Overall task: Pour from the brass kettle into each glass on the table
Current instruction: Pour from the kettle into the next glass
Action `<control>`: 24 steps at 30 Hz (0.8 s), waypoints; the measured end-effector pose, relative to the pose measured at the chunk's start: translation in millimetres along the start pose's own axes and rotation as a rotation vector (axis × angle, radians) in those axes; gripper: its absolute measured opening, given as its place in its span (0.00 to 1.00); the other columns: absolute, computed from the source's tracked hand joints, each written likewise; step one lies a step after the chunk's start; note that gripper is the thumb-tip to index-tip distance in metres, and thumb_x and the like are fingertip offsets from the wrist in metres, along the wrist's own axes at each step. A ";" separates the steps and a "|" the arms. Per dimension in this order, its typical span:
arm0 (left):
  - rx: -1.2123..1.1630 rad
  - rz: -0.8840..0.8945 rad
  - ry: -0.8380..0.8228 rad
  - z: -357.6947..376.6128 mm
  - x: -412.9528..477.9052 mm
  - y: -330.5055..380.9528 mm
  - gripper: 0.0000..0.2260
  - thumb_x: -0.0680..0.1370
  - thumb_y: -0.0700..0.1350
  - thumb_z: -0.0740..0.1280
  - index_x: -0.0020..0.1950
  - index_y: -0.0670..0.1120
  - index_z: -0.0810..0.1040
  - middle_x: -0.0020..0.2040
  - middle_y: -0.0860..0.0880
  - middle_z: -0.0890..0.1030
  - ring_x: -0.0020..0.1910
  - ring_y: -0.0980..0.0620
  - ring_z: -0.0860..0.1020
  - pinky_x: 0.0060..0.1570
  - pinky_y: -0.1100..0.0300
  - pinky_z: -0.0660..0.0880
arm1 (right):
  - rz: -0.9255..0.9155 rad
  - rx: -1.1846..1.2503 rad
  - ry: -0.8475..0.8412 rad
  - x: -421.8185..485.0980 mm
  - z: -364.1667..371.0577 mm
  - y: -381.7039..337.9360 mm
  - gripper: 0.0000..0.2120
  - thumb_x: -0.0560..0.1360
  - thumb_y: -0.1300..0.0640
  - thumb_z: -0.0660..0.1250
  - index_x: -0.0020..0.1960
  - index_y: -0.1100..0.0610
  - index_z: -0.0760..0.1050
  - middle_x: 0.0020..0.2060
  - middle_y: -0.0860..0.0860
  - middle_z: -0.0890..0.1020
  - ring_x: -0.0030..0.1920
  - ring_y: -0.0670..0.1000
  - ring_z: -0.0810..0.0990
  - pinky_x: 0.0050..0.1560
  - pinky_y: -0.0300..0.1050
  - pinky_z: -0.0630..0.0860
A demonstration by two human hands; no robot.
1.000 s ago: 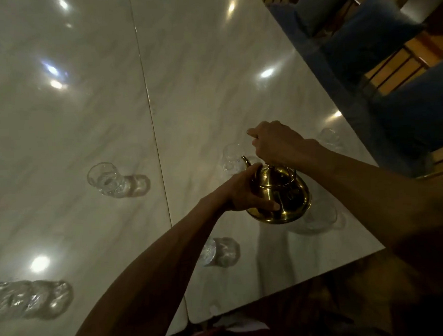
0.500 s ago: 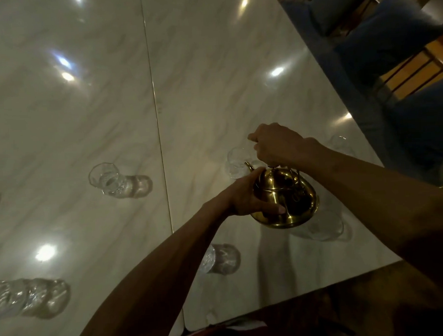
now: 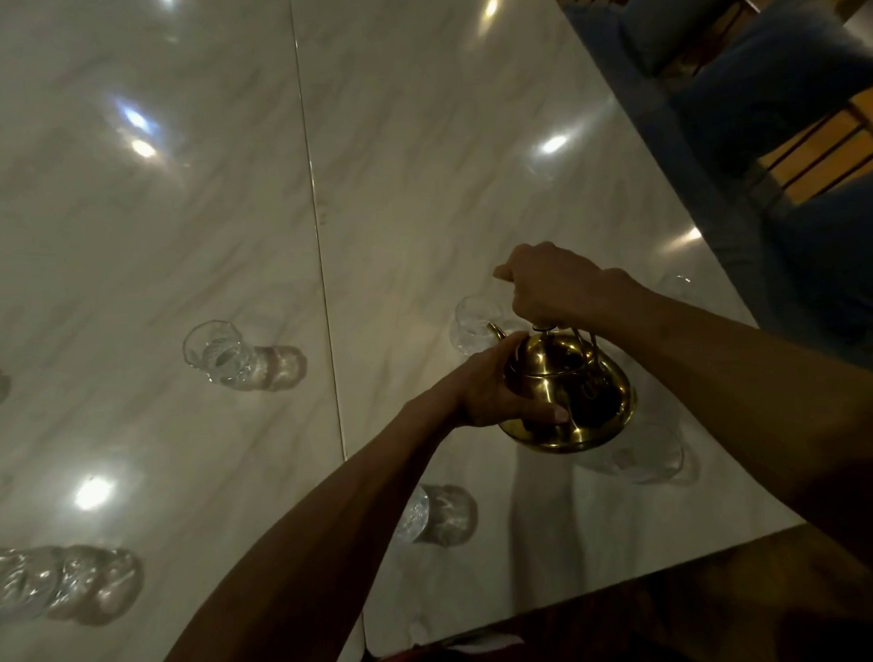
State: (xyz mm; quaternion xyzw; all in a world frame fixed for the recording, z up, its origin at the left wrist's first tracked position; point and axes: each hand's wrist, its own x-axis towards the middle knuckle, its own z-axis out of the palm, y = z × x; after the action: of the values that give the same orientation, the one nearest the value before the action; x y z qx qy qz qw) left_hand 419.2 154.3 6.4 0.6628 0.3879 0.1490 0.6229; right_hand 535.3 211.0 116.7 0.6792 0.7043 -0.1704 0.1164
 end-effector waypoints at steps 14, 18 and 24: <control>-0.024 -0.004 0.001 -4.7 1.0 2.2 0.40 0.72 0.48 0.82 0.80 0.52 0.67 0.73 0.51 0.76 0.68 0.55 0.73 0.67 0.55 0.72 | 0.005 -0.009 -0.007 3.9 -5.2 -4.8 0.24 0.75 0.62 0.65 0.70 0.59 0.69 0.63 0.58 0.75 0.57 0.57 0.78 0.47 0.45 0.74; -0.028 -0.008 0.009 -6.0 0.4 3.1 0.41 0.72 0.48 0.82 0.80 0.52 0.66 0.74 0.51 0.76 0.68 0.56 0.72 0.65 0.57 0.72 | -0.010 0.002 -0.002 5.3 -7.2 -6.5 0.24 0.75 0.62 0.65 0.70 0.58 0.69 0.63 0.58 0.76 0.55 0.56 0.79 0.45 0.44 0.74; -0.017 -0.018 0.009 -6.2 0.9 4.1 0.41 0.72 0.49 0.82 0.80 0.52 0.66 0.74 0.51 0.76 0.69 0.55 0.72 0.68 0.54 0.73 | -0.006 0.003 0.006 5.5 -7.5 -5.7 0.23 0.75 0.62 0.64 0.70 0.58 0.70 0.63 0.58 0.76 0.55 0.56 0.79 0.45 0.45 0.75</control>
State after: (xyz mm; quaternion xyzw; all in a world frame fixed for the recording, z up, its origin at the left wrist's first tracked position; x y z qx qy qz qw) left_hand 416.9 159.6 11.1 0.6534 0.3953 0.1498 0.6280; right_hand 529.9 218.9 121.8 0.6777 0.7066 -0.1698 0.1125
